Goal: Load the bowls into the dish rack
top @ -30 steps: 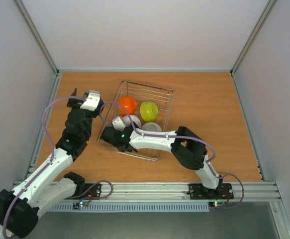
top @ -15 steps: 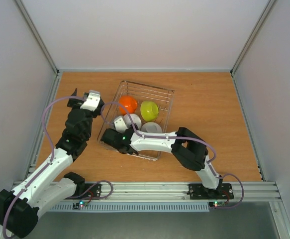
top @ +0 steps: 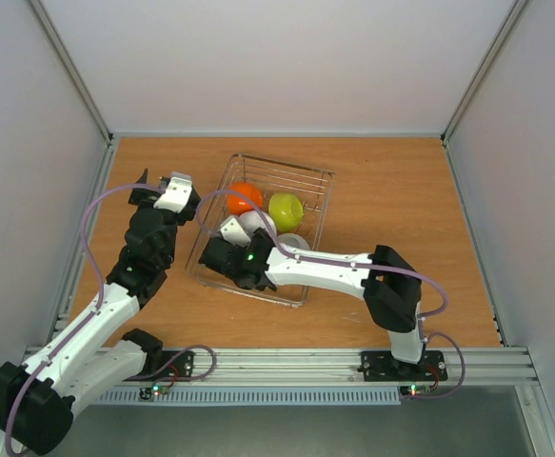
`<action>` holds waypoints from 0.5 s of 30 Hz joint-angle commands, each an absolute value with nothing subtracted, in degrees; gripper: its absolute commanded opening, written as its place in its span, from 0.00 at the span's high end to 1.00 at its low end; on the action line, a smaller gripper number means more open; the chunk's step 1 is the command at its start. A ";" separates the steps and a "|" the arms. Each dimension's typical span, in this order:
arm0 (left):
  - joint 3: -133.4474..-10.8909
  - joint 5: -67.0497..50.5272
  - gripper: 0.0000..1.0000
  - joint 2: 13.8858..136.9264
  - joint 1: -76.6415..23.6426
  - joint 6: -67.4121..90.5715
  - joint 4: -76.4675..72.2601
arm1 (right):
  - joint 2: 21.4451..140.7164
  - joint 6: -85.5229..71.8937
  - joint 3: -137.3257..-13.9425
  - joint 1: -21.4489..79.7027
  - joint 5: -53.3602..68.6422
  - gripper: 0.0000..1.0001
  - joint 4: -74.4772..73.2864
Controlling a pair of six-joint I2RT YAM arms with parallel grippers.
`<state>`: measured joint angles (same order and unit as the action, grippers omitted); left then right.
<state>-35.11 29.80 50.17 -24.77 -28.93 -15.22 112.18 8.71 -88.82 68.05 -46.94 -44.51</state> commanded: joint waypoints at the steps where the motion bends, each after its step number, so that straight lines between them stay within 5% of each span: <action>1: -34.36 29.23 0.04 49.73 -24.79 -27.95 -18.12 | 107.64 13.67 -91.18 69.88 -42.75 0.99 -53.35; 15: -34.49 29.27 0.03 49.74 -24.80 -27.70 -17.84 | 108.56 22.06 -90.60 71.08 -28.19 0.94 -60.98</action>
<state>-35.11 29.78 50.17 -24.77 -28.80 -15.20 107.94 18.46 -89.71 70.72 -32.12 -57.32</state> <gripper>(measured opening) 0.966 0.614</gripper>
